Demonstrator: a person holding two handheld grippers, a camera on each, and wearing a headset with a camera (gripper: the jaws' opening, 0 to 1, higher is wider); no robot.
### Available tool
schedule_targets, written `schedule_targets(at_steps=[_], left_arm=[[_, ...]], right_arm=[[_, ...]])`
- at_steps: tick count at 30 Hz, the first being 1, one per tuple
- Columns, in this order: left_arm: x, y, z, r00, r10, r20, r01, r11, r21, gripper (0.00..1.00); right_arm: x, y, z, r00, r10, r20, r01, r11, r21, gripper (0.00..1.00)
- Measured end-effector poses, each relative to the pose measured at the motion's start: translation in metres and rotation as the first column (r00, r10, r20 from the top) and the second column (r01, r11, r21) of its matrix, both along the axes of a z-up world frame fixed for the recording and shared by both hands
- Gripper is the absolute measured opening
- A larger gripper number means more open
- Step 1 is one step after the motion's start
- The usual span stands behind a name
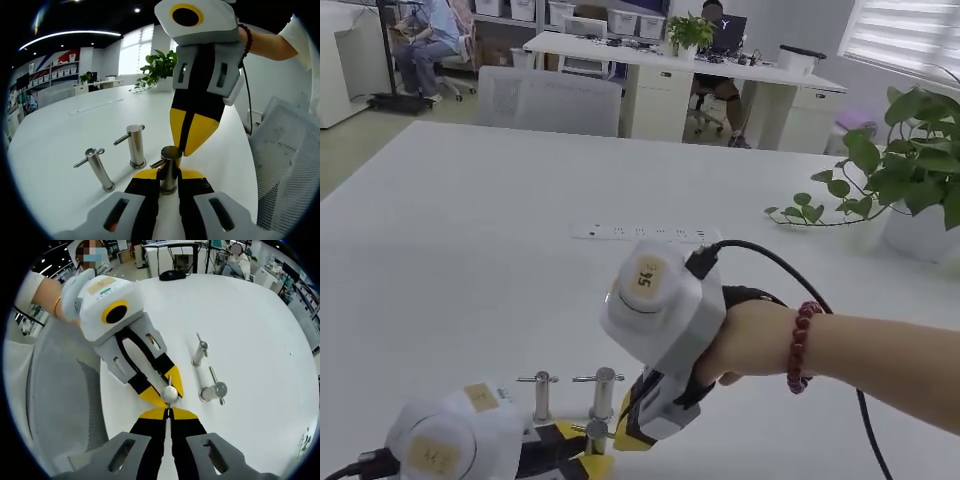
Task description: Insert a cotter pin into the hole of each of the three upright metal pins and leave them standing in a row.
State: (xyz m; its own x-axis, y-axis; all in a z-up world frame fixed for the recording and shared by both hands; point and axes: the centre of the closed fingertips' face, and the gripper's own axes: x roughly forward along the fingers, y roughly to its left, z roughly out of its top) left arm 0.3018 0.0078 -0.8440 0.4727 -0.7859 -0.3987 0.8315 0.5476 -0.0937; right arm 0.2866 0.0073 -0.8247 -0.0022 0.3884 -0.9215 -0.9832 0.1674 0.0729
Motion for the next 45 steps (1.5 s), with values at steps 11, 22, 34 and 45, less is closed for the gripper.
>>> schedule_targets(at_steps=[11,22,34,45], left_arm=[[0.0,-0.001,0.0,1.0,-0.004,0.001,0.004,1.0,0.002,0.12],[0.0,-0.001,0.0,1.0,-0.003,0.002,0.003,1.0,0.004,0.12],[0.0,-0.002,0.0,1.0,-0.004,0.001,0.004,1.0,0.002,0.12],[0.0,-0.002,0.0,1.0,-0.007,0.001,0.007,1.0,0.002,0.12]], right_arm=[[0.001,0.004,0.003,0.998,-0.05,-0.039,0.052,0.997,0.05,0.06],[0.001,-0.001,0.008,0.995,-0.086,-0.052,0.09,0.993,0.075,0.12],[-0.003,-0.007,0.005,0.996,-0.073,-0.052,0.076,0.995,0.066,0.09],[0.0,-0.004,0.004,0.996,-0.073,-0.042,0.076,0.995,0.072,0.05]])
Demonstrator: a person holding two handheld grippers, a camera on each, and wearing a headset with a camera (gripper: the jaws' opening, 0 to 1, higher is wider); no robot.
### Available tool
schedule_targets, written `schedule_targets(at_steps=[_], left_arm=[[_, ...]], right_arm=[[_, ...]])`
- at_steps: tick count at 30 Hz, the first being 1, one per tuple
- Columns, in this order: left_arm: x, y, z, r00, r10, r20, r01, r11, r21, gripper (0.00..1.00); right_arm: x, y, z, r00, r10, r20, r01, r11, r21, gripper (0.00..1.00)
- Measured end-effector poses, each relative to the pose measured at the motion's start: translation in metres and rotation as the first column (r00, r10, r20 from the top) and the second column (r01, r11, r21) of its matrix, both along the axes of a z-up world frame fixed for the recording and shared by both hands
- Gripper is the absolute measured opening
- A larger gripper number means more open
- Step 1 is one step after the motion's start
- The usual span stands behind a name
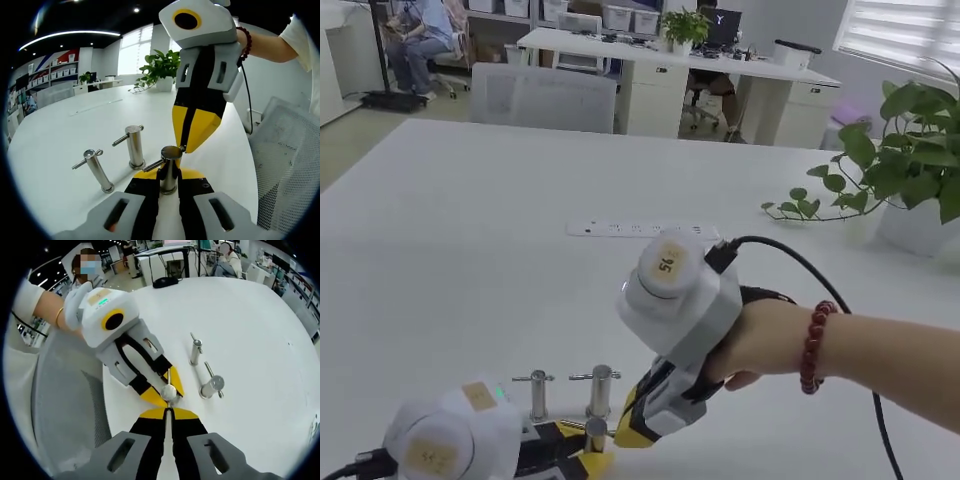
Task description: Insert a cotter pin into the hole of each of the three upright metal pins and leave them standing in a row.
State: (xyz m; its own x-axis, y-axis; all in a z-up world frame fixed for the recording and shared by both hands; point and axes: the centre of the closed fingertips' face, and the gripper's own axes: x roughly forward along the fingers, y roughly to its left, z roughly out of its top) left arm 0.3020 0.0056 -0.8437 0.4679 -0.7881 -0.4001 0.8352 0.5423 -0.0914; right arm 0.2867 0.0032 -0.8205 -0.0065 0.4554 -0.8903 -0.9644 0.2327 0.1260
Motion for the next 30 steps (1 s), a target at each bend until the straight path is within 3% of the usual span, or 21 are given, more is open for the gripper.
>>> schedule_targets(at_steps=[16,30], left_arm=[[-0.0001,-0.0003,-0.0003,1.0,0.003,-0.003,-0.003,1.0,0.001,0.12],[0.0007,0.0029,-0.0036,1.0,0.007,-0.016,-0.006,1.0,0.013,0.18]], right_arm=[[0.0002,0.0026,-0.0003,1.0,-0.01,0.005,0.01,1.0,0.005,0.05],[0.0011,-0.0019,-0.0005,1.0,-0.021,0.018,0.021,1.0,0.006,0.14]])
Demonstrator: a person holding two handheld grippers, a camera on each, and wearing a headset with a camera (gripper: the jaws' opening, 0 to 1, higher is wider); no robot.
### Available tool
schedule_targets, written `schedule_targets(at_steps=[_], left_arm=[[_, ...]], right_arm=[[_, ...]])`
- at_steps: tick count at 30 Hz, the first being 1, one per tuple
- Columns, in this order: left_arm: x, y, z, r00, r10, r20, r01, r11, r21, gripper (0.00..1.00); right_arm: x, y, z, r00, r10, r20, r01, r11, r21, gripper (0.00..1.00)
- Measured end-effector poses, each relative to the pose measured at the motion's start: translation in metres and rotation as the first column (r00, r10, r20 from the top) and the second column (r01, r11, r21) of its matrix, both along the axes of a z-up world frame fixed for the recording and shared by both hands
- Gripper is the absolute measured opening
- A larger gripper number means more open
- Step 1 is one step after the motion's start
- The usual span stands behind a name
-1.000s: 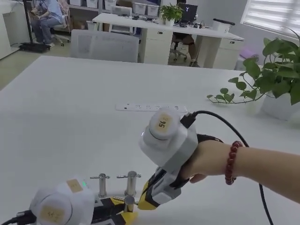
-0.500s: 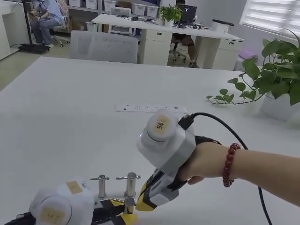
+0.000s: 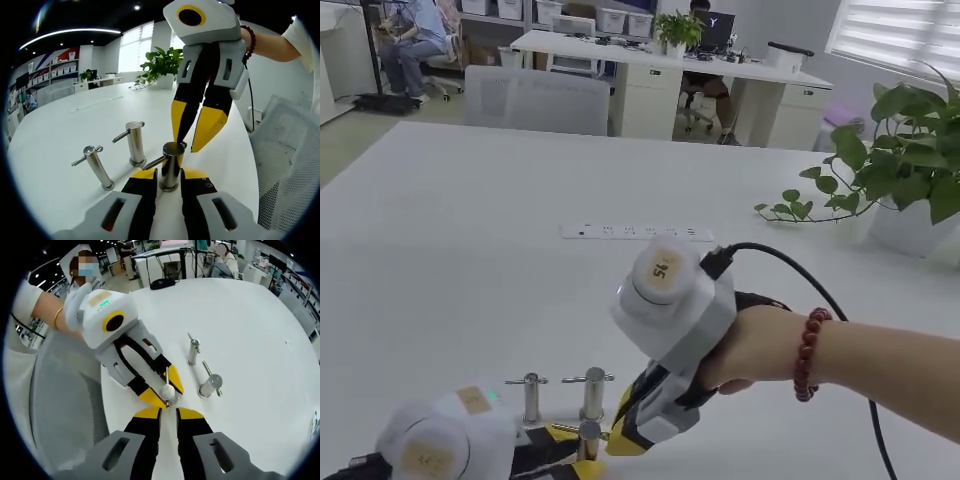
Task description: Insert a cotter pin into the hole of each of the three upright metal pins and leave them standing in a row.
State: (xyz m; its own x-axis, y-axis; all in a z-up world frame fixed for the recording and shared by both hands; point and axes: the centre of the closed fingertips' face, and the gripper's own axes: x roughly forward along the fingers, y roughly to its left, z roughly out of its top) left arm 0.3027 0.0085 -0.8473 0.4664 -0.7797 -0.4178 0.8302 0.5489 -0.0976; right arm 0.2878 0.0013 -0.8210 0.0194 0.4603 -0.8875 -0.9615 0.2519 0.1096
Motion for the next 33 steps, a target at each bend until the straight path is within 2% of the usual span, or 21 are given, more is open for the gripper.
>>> schedule_targets(at_steps=[3,10,14,19,25,33], left_arm=[[0.001,0.001,0.003,1.0,0.002,0.001,-0.002,1.0,-0.011,0.21],[-0.003,0.005,0.002,1.0,0.0,-0.024,0.0,1.0,-0.01,0.34],[-0.011,0.007,0.006,1.0,-0.022,-0.014,0.021,1.0,-0.011,0.39],[-0.015,0.01,0.014,1.0,-0.031,0.006,0.031,0.999,-0.021,0.47],[-0.019,0.018,0.02,1.0,-0.023,-0.005,0.023,0.999,-0.031,0.53],[-0.027,0.027,0.028,1.0,-0.017,-0.011,0.016,0.999,-0.041,0.63]], right_arm=[[0.0,0.002,0.001,1.0,-0.004,0.004,0.004,1.0,0.012,0.18],[0.001,0.006,0.005,1.0,-0.018,0.011,0.018,0.999,0.036,0.22],[0.003,0.01,0.007,0.999,-0.029,0.019,0.028,0.998,0.054,0.25],[0.004,0.014,0.009,0.999,-0.048,0.019,0.046,0.996,0.079,0.29],[0.005,0.018,0.01,0.998,-0.062,0.026,0.059,0.992,0.108,0.31],[0.003,0.022,0.007,0.997,-0.073,0.03,0.068,0.99,0.12,0.31]])
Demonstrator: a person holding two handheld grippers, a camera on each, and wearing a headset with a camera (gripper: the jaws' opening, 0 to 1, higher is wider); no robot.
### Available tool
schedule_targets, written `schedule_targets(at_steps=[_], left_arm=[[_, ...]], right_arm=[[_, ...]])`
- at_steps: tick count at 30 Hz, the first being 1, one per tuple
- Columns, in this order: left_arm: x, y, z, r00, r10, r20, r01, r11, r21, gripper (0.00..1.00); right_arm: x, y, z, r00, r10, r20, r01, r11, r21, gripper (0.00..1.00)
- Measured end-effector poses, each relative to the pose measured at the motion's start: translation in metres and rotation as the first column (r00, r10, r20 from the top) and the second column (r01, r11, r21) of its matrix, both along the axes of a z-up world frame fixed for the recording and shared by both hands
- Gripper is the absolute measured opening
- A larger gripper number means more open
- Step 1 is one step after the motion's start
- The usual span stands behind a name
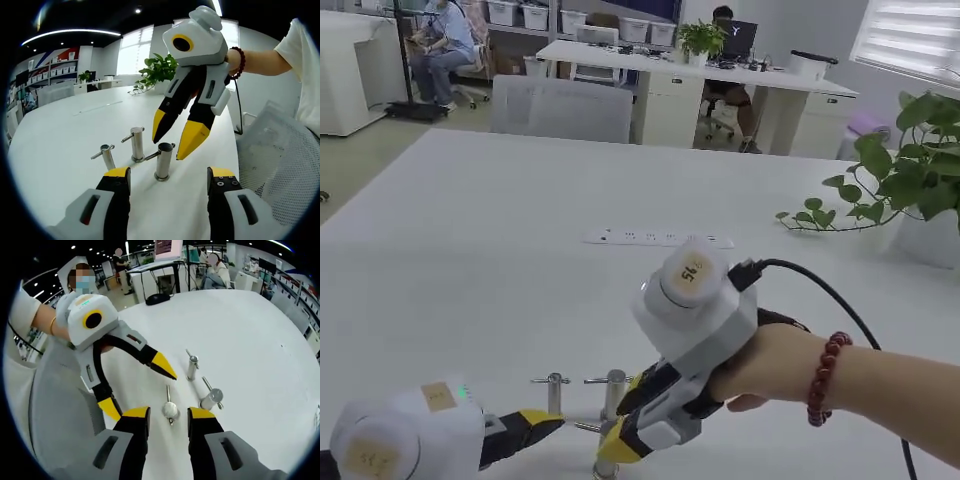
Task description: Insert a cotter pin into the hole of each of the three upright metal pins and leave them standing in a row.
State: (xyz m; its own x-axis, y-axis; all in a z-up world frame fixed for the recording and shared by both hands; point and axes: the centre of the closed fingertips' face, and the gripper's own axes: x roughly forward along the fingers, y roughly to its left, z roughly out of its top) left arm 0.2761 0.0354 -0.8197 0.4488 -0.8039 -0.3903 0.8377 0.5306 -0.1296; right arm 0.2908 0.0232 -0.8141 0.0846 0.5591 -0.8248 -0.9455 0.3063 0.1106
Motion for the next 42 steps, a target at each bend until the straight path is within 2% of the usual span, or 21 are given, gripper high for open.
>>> schedule_targets(at_steps=[10,14,24,28,33,35,42], left_arm=[[-0.005,0.006,0.013,1.0,0.016,0.014,-0.016,1.0,-0.011,0.74],[-0.007,0.008,0.014,1.0,0.022,0.004,-0.022,1.0,-0.009,0.8],[-0.013,0.01,0.018,0.999,0.033,-0.003,-0.033,0.999,-0.018,0.89],[-0.013,0.011,0.02,0.999,0.032,0.007,-0.032,0.999,-0.013,0.9],[-0.013,0.012,0.022,0.999,0.043,0.002,-0.043,0.999,-0.02,0.92],[-0.013,0.013,0.023,0.999,0.046,0.003,-0.046,0.999,-0.023,0.92],[-0.011,0.016,0.024,0.998,0.063,0.006,-0.062,0.998,-0.029,0.93]], right_arm=[[0.0,0.005,-0.005,1.0,-0.004,0.013,0.004,1.0,0.012,0.3],[0.0,0.007,-0.007,1.0,-0.007,0.016,0.007,1.0,0.017,0.3],[0.002,0.008,-0.011,1.0,-0.017,0.019,0.017,1.0,0.014,0.26],[0.001,0.008,-0.013,1.0,-0.016,0.015,0.016,1.0,0.01,0.23],[0.002,0.008,-0.014,1.0,-0.027,0.008,0.027,0.999,0.017,0.19],[0.003,0.007,-0.014,1.0,-0.022,0.018,0.022,1.0,0.011,0.17],[0.003,0.007,-0.014,1.0,-0.022,0.018,0.022,1.0,0.007,0.16]])
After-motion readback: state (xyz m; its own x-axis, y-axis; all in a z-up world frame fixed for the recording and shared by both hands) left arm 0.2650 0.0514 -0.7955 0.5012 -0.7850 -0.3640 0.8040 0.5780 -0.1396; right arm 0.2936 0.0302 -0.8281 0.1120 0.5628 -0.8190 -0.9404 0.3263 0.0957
